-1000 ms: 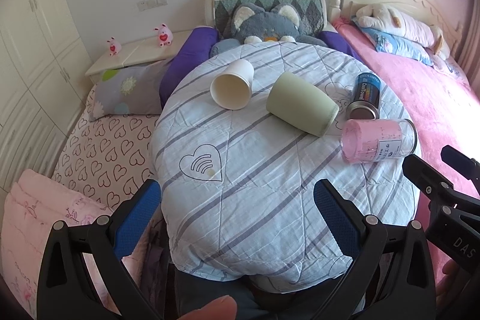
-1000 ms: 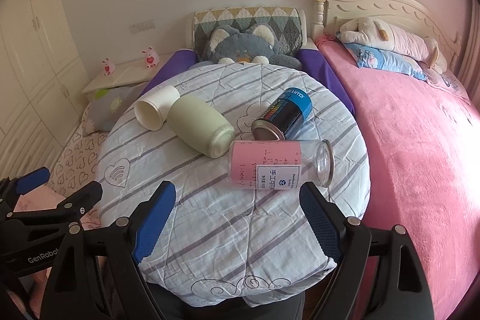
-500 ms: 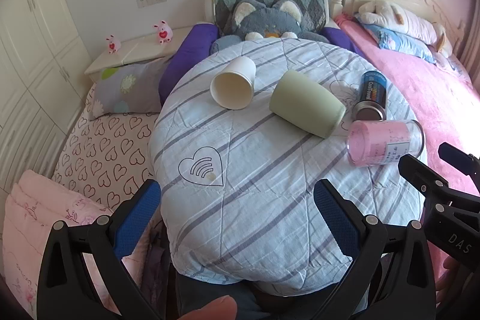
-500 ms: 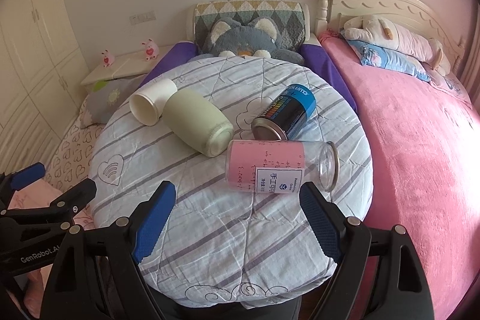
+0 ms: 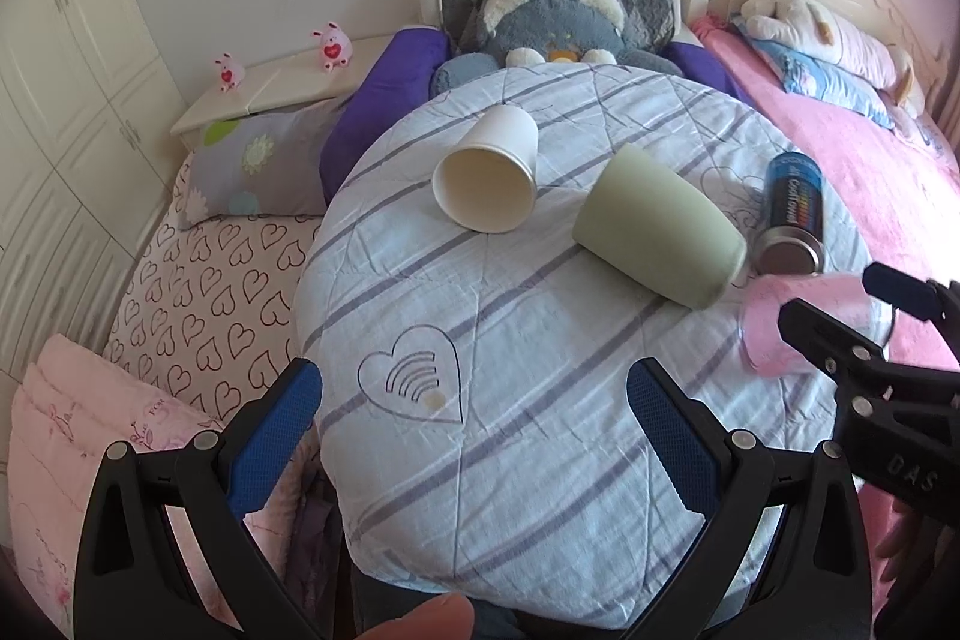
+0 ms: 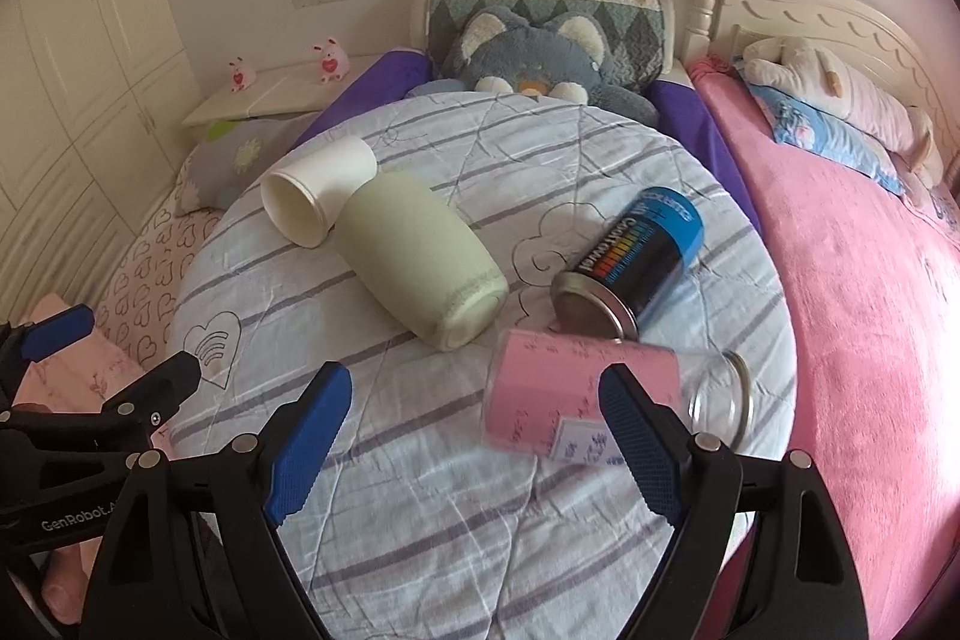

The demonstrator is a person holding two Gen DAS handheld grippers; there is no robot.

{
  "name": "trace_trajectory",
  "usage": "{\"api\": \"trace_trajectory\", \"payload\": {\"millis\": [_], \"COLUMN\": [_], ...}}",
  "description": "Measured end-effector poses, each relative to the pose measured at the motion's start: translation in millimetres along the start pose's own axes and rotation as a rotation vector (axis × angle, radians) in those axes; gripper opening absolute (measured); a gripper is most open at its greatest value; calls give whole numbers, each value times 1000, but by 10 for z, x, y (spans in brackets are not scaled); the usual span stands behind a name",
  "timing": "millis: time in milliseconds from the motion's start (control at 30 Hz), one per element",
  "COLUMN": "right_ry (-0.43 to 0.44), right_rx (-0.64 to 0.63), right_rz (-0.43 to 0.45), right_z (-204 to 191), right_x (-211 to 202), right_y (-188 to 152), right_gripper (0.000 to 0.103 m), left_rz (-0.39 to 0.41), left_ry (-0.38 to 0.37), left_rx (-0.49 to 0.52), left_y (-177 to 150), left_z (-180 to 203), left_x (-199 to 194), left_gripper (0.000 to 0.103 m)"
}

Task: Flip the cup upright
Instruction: 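Grasp the pale green cup with the right tool and lift it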

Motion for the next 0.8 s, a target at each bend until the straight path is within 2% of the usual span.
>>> {"api": "trace_trajectory", "payload": {"millis": [267,333,500,600,800], "right_ry": [57,105,133,217,269], "right_rx": [-137,-187,-316,-369,-470], "right_rz": [-77,-120,-195,-232,-297], "right_z": [20,-10,-108,-196,-359], "right_x": [511,680,971,1085,1323], "right_y": [420,501,616,650,639], "right_gripper": [86,86,86,86,86], "left_rz": [-17,-24,-53,-70,-97], "left_ry": [15,18,28,28,31], "left_rx": [-11,-17,-35,-46,-65], "left_y": [196,242,319,356,399], "left_z": [-30,-46,-68,-85,-142], "left_x": [240,309,504,618,780], "left_gripper": [103,103,103,103,103]}}
Point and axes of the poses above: each gripper's, at about its wrist camera, not at the fingertips, and x roughly the way its jaws point, z to its right, y to its top, the point moved 3 cm from there along x, roughly the way its jaws point, and after that the axes turned 11 degrees about -x, right-handed, at the moved point
